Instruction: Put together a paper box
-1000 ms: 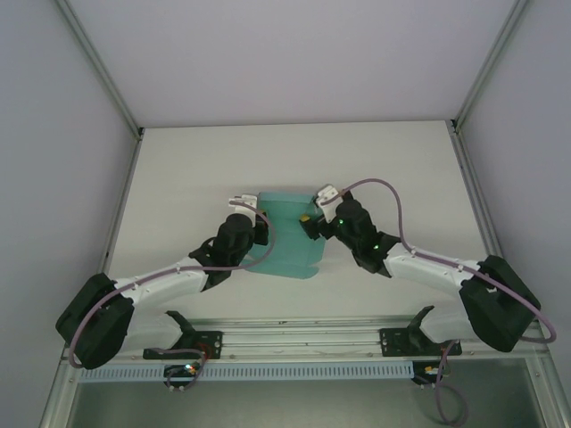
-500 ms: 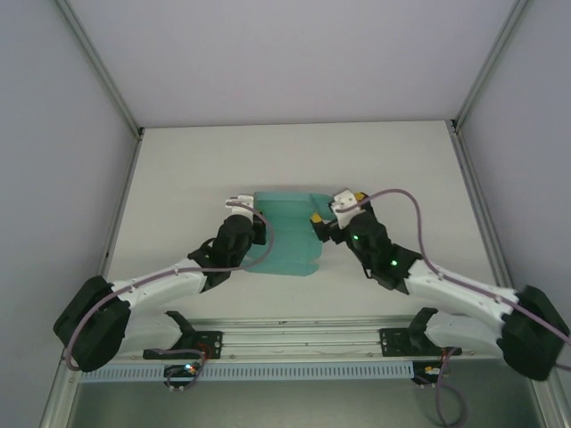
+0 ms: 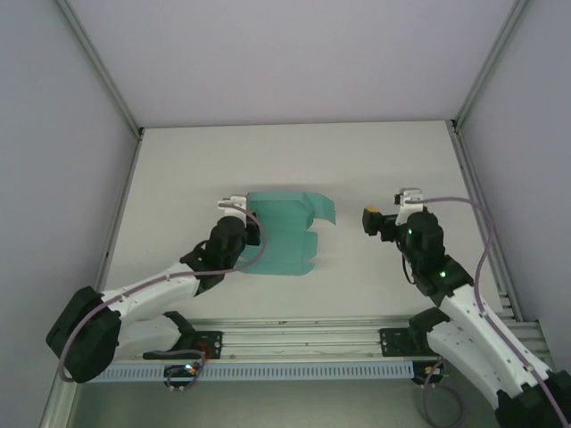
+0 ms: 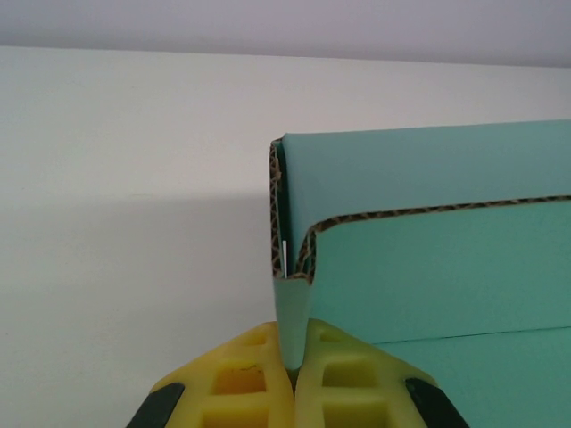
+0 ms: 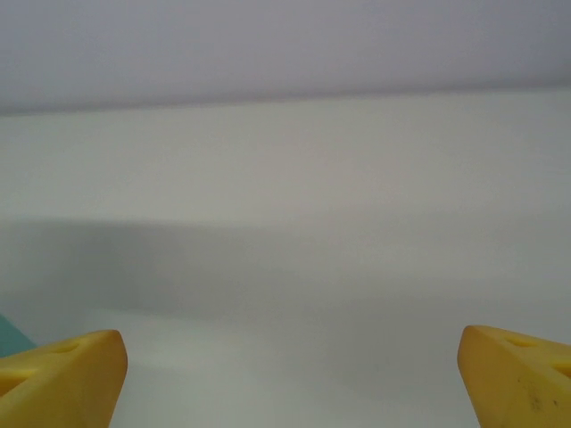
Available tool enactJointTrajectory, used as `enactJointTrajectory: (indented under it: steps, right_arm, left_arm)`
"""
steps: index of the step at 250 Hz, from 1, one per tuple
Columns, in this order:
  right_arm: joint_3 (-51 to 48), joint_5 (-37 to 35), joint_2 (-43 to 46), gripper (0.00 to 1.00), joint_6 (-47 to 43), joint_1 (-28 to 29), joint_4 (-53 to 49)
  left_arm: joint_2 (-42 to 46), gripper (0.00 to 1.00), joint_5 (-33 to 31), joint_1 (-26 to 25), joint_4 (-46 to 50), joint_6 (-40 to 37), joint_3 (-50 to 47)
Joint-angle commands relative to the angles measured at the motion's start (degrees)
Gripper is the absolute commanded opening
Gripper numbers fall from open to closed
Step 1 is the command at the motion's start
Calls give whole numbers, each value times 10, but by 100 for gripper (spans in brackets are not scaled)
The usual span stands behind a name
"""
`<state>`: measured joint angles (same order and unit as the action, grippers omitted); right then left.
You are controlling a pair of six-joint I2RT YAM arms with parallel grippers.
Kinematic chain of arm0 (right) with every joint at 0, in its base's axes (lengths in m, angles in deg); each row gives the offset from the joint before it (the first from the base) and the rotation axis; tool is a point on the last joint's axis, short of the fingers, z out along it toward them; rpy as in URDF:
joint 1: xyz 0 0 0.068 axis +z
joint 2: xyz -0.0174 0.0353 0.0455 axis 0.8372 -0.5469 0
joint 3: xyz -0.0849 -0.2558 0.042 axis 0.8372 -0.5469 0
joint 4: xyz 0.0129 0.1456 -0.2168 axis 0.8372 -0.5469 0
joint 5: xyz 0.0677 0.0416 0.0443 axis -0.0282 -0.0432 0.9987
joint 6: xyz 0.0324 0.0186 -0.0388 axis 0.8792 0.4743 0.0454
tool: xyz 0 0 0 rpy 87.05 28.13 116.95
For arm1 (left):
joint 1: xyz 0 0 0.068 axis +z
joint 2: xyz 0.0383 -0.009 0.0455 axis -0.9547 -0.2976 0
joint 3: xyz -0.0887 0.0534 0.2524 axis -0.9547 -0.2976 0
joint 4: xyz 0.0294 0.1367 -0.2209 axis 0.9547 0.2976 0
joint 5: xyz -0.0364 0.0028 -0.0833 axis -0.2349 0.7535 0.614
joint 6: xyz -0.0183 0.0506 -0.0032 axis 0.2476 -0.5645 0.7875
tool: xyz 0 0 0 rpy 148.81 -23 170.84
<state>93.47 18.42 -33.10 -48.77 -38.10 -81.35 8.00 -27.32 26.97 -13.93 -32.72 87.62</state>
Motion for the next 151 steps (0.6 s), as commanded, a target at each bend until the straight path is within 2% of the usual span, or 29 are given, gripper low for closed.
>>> enactJointTrajectory:
  steps: [1, 37, 78, 151]
  right_arm:
    - [35, 122, -75, 94, 7, -9, -12]
    - [76, 211, -178, 94, 2, -7, 26]
    - [82, 320, -235, 92, 14, 1, 101]
    - [85, 370, -278, 92, 31, 42, 167]
  left_arm:
    - [14, 0, 10, 2, -3, 8, -5]
    - [14, 0, 18, 1, -11, 10, -5]
    - [9, 0, 20, 1, -17, 14, -4]
    - [-16, 0, 34, 1, -33, 12, 2]
